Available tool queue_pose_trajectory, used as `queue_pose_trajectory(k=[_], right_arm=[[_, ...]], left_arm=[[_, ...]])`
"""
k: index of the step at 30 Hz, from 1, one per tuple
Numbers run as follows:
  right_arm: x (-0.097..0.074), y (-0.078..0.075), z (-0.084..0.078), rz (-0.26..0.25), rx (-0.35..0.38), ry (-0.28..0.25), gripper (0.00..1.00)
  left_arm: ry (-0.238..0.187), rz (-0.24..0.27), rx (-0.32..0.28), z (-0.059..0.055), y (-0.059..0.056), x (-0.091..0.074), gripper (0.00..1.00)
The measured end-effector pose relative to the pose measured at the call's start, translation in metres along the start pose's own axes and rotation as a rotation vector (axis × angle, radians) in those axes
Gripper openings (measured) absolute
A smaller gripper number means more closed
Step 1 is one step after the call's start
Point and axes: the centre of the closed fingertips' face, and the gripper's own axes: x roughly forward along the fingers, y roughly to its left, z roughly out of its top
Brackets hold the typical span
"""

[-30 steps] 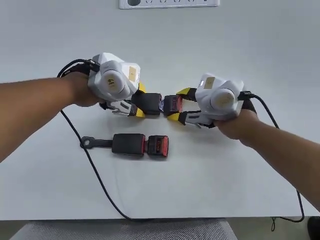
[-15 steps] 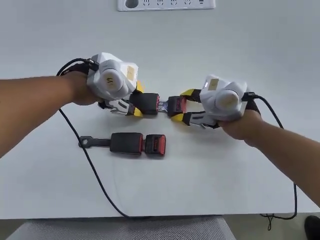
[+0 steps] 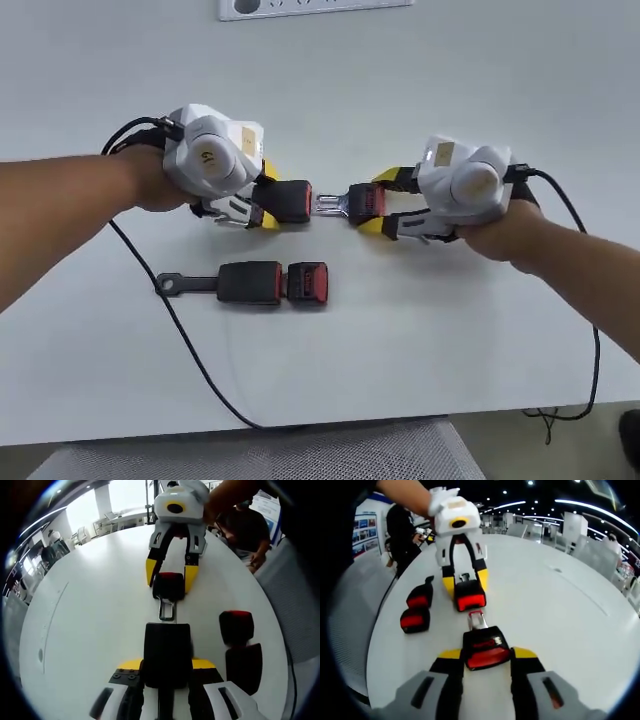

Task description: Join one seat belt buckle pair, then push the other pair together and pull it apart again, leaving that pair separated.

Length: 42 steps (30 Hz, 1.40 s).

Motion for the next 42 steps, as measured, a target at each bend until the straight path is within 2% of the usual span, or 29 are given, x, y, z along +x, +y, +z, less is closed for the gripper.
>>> queue_pose_trajectory(k=[4,5,14,18,26,35,42], right_arm=[[-0.010,-0.007,-0.009,-0.014,0.006,-0.006,0.36],[-0.014,-0.005,-0.016,-0.010,0.036,0.018,0.36],[-0.036,-0.009,-0.029,-0.013,0.010,-0.012,0.36],[-0.047,-0.008,-0.041,-0.012,0.025,0.002,0.36],[-0.066,-0.017,-0.059,-0.024,0.035,0.019,0.36],[-0.089,-0.024,-0.071,-0.027,0.031,0.027,0.36],[-0.097,-0.027,-0.079,-0.013,0.033,0.050,0.37]], left_arm=[[0.004,0.000,-0.014,0.000,0.000,0.000,0.35],[0.003,0.001,-0.015,0.000,0.000,0.000,0.35],[0.018,0.000,-0.019,-0.001,0.001,0.000,0.35],[0.028,0.001,-0.020,-0.001,0.000,0.000,0.35],[0.036,0.003,-0.025,-0.001,-0.001,-0.001,0.35],[0.034,0.002,-0.024,-0.002,-0.002,-0.001,0.35],[0.033,0.001,-0.023,-0.001,-0.001,-0.001,0.35]])
